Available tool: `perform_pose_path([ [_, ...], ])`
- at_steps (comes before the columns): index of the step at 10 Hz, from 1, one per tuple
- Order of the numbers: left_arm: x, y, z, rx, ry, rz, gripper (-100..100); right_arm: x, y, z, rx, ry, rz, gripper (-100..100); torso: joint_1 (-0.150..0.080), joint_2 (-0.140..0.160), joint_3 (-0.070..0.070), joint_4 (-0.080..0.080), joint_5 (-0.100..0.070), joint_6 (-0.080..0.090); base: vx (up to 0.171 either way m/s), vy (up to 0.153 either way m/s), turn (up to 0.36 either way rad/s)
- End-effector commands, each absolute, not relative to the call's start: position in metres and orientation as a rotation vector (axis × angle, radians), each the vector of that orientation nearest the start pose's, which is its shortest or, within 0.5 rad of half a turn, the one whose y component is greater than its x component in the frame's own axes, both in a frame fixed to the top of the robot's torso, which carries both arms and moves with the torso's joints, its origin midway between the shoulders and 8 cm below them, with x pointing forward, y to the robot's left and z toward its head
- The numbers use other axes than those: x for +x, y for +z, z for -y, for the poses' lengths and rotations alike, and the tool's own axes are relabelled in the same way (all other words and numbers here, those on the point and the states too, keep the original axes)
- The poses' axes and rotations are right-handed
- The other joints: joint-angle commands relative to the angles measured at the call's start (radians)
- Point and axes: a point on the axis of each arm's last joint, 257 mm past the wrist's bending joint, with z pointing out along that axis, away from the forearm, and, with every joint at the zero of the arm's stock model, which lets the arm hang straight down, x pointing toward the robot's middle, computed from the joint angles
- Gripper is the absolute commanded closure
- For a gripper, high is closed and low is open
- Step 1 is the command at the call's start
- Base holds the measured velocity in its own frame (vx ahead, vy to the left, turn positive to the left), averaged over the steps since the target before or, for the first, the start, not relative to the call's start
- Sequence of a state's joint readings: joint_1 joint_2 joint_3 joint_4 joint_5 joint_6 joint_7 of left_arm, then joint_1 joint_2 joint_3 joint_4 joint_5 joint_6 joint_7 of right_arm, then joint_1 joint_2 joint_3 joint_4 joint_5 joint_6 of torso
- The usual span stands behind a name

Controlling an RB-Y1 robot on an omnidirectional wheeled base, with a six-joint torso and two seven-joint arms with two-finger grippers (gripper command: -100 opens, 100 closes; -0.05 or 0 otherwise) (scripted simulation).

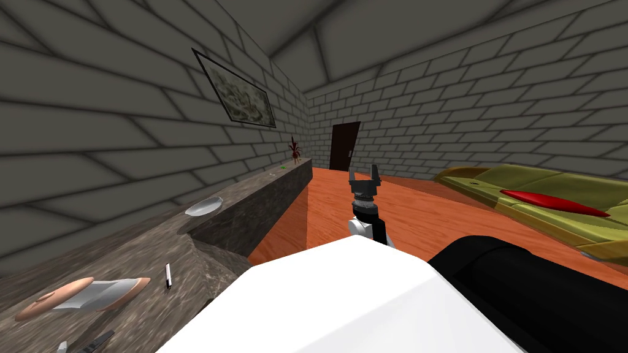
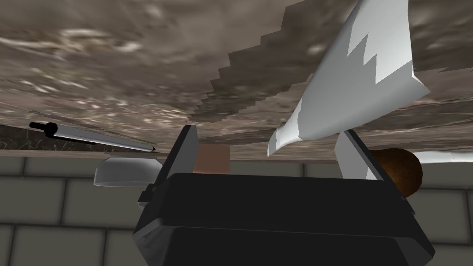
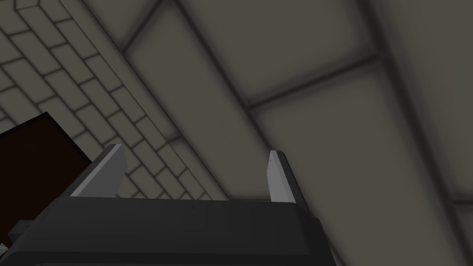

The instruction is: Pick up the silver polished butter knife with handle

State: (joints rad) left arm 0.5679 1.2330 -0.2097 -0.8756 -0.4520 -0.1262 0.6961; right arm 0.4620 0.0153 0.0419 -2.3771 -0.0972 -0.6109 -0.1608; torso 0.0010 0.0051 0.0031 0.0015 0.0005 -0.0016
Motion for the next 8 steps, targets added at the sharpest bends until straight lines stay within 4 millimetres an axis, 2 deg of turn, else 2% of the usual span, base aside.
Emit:
perform_pose_path([
  [1,0.0965,-0.3568,-0.8091,-1.132,0.457,-2.149,-100,0.3006,0.0947,0.2711,0.577,1.618,-0.328,0,0.0,0.0,0.0,0.0,0.0,0.0,-0.063,0.003,-0.124],
  [5,0.0963,-0.3575,-0.8102,-1.151,0.462,-2.136,-100,0.3006,0.0947,0.2711,0.577,1.618,-0.328,0,0.001,-0.001,-0.001,0.0,0.001,0.001,-0.044,0.002,-0.054],
  [6,0.0963,-0.3575,-0.8103,-1.154,0.461,-2.133,100,0.3006,0.0947,0.2711,0.577,1.618,-0.328,0,0.001,-0.003,-0.002,0.0,0.001,0.001,0.0,0.0,0.0],
  [8,0.0948,-0.3572,-0.8112,-1.159,0.464,-2.13,100,0.3006,0.0947,0.2711,0.577,1.618,-0.328,0,0.001,-0.005,-0.003,-0.001,0.002,0.003,-0.001,0.001,0.01],
])
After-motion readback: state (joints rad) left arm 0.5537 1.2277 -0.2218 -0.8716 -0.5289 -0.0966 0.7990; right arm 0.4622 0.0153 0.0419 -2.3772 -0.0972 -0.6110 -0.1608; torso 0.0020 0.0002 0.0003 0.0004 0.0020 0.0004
